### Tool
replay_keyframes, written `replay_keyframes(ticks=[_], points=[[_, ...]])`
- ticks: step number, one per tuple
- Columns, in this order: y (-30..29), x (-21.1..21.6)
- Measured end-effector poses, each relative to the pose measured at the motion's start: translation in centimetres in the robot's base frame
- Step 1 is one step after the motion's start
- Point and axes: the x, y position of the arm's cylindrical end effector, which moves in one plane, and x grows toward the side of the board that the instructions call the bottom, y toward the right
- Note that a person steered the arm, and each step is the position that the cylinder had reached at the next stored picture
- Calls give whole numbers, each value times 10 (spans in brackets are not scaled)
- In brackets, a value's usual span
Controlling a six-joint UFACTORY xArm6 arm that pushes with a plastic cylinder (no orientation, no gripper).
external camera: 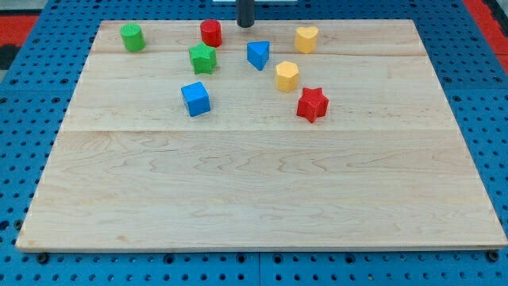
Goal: Push the green circle towards center
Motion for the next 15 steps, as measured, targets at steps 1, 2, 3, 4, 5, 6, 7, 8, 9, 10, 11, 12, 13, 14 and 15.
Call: replay_keyframes(ticks=[1,2,3,4,5,6,7,8,9,10,11,12,13,14,15], points=[[-41,0],[-93,0],[-117,1],[-127,-1],[-127,0],[-119,0],[-96,0],[-95,-1],[-115,0],[-153,16],[-210,26],[-224,23],[-235,36],[-235,89],[-235,127]])
